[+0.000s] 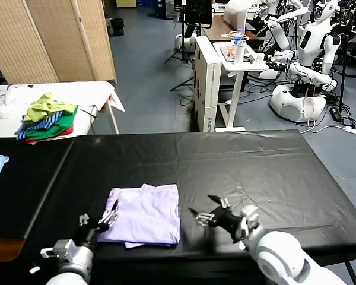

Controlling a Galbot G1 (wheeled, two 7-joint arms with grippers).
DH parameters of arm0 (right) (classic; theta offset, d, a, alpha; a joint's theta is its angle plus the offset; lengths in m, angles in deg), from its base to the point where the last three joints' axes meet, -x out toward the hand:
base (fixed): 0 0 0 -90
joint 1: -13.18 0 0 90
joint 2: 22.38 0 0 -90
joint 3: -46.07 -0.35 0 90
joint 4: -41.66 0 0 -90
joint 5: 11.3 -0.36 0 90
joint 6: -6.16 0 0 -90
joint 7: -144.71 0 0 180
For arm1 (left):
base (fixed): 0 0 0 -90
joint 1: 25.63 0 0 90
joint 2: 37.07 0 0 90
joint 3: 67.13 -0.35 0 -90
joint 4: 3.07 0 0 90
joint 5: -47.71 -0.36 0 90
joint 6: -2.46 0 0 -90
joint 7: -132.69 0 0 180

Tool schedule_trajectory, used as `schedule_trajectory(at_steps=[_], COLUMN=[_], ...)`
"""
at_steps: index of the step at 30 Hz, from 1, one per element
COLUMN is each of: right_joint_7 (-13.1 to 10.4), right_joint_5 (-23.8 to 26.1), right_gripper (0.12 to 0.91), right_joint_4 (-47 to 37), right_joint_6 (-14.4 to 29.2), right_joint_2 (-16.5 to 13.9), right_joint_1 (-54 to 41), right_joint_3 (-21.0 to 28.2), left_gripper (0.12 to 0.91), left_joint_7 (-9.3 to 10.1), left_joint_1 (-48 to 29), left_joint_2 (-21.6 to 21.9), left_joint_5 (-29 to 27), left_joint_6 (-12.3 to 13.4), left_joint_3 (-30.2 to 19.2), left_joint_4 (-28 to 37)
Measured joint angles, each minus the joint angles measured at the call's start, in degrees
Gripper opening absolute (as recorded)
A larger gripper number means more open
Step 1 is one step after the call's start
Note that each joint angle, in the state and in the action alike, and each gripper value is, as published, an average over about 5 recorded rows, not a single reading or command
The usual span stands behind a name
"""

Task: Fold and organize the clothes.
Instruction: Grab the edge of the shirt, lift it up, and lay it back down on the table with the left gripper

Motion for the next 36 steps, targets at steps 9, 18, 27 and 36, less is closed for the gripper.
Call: schedule_trajectory(at_steps=[9, 18, 27, 36], right_joint_7=[-0.16, -0.15, -0.13, -0.05], right_joint_5=[-1.14, -0.89, -0.34, 0.18], right_gripper=[0.907, 0.907, 0.907, 0.907], right_joint_4=[0.86, 0.95, 0.69, 0.56], right_joint_6=[0.18, 0.21, 0.27, 0.29], right_joint_2=[0.96, 1.38, 1.88, 2.13], right_joint_1=[5.63, 7.73, 7.92, 7.84], right_joint_3=[-8.88, -11.98, -12.13, -12.32], left_gripper=[0.907, 0.880, 0.686, 0.475], left_joint_7=[-1.63, -2.43, -3.00, -3.41], left_joint_1=[0.01, -0.26, -0.63, -1.43], left_joint_2=[-0.68, -1.32, -1.33, -1.19], left_joint_5=[5.13, 10.22, 15.34, 15.91], left_joint_6=[1.40, 1.67, 0.60, -0.05], left_joint_3=[1.63, 1.98, 2.36, 1.96], left_joint_4=[3.05, 4.31, 5.04, 5.63])
